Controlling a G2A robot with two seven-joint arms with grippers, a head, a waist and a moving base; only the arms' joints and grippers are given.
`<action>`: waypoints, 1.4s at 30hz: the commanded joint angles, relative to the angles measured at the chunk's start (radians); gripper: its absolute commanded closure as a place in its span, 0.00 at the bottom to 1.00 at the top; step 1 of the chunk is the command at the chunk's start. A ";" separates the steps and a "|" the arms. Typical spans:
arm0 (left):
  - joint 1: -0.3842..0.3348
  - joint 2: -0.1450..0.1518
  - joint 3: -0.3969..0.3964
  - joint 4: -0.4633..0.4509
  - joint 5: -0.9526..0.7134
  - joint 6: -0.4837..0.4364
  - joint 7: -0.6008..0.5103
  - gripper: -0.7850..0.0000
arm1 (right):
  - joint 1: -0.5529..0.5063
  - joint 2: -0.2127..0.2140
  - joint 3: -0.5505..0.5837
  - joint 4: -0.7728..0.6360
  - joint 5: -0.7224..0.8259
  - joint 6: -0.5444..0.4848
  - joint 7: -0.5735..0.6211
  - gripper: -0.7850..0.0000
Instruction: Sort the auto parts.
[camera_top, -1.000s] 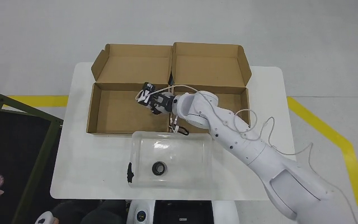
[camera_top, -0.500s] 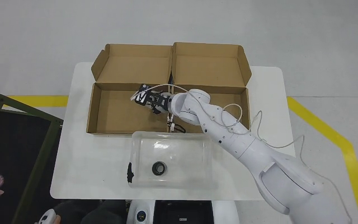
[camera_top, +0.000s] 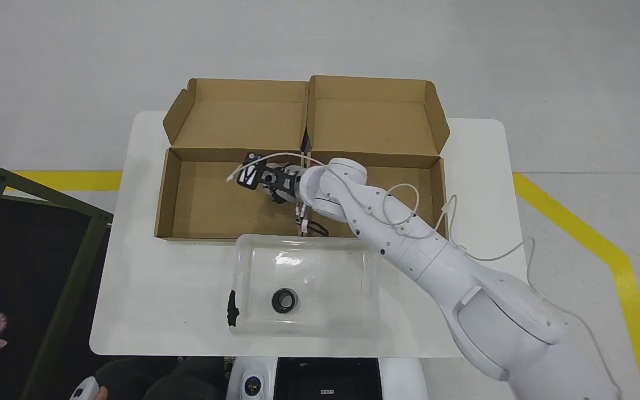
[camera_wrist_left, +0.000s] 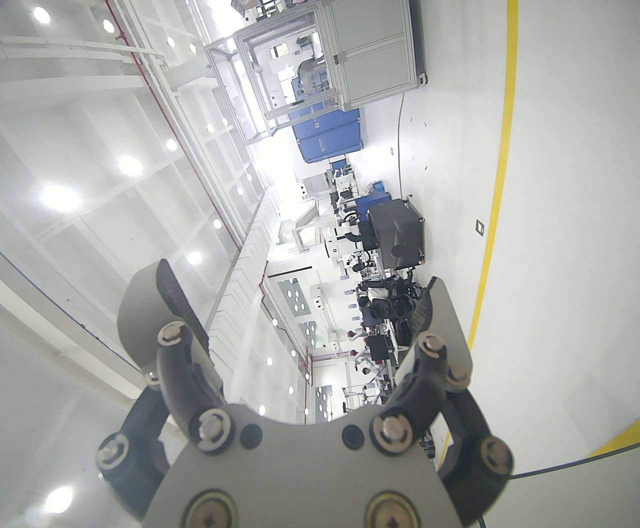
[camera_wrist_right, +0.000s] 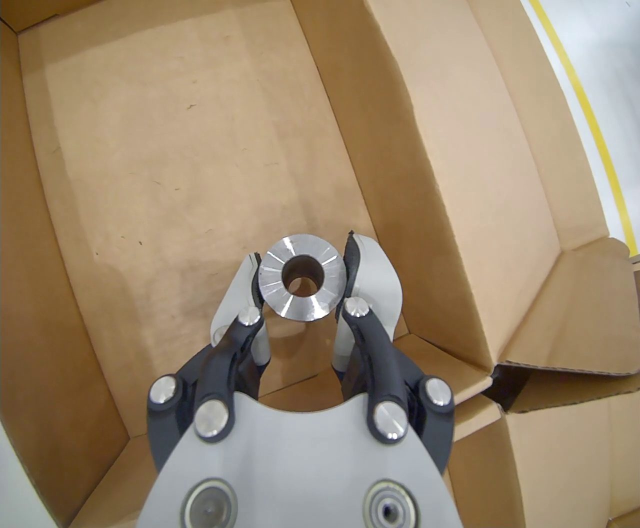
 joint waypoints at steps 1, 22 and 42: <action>0.000 0.000 0.000 0.000 0.000 0.000 0.000 0.00 | -0.001 -0.001 0.004 0.000 -0.004 -0.003 0.003 0.61; 0.000 0.000 0.000 0.000 0.000 0.000 0.000 0.00 | -0.135 0.065 0.148 -0.375 -0.108 -0.112 0.061 0.55; 0.000 0.000 0.000 0.000 0.000 0.000 0.000 0.00 | -0.510 0.179 0.310 -0.849 -0.225 -0.291 0.143 0.53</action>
